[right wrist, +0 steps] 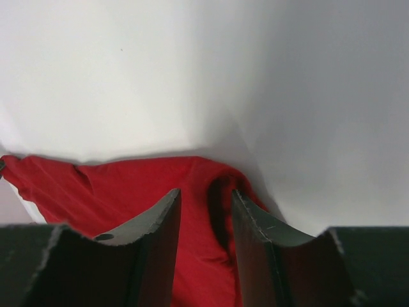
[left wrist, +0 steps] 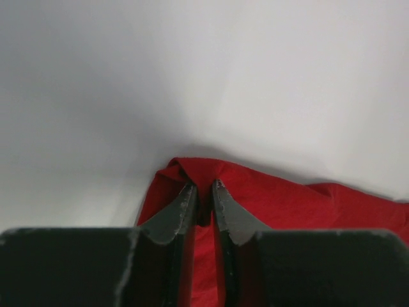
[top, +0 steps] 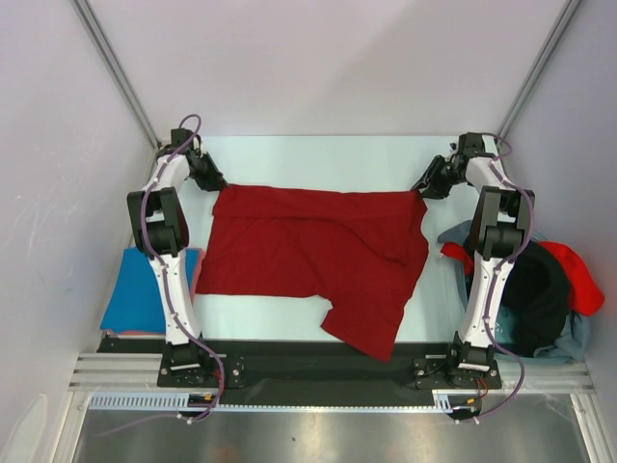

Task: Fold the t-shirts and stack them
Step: Fold the tshirt

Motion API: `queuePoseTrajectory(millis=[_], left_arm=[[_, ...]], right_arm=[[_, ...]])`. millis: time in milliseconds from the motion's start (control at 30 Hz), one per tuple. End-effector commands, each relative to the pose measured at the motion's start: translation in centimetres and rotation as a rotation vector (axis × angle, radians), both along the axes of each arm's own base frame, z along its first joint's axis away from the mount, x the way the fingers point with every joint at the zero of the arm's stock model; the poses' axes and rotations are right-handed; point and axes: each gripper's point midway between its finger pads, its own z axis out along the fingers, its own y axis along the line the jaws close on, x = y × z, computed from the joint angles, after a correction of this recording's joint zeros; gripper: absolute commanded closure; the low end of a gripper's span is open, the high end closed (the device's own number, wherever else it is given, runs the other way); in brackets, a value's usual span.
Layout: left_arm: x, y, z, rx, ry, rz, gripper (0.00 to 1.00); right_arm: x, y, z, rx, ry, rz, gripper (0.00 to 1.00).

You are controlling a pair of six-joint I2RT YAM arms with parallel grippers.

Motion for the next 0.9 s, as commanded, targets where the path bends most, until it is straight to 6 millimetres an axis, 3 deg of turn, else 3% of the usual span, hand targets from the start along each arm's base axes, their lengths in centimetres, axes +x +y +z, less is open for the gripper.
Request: queuePoseTrajectory(millis=[0, 267, 400, 600, 867], left_arm=[[1.1, -0.3, 1.2, -0.022, -0.033, 0.006, 0.81], [1.0, -0.4, 1.0, -0.034, -0.027, 0.016, 0.93], [1.1, -0.1, 1.0, -0.027, -0.027, 0.029, 1.0], [1.2, 1.7, 0.9, -0.021, -0.024, 0.13, 1.0], [3.5, 1.6, 1.5, -0.108, -0.125, 0.195, 1.0]], right_arm=[[1.0, 0.5, 0.4, 0.033, -0.022, 0.002, 0.58], [0.7, 0.5, -0.1, 0.028, -0.013, -0.006, 0.73], [1.2, -0.5, 0.2, 0.012, -0.021, -0.046, 1.0], [2.7, -6.0, 0.8, -0.175, -0.06, -0.189, 1.0], [5.4, -7.0, 1.1, -0.194, -0.146, -0.187, 1.0]])
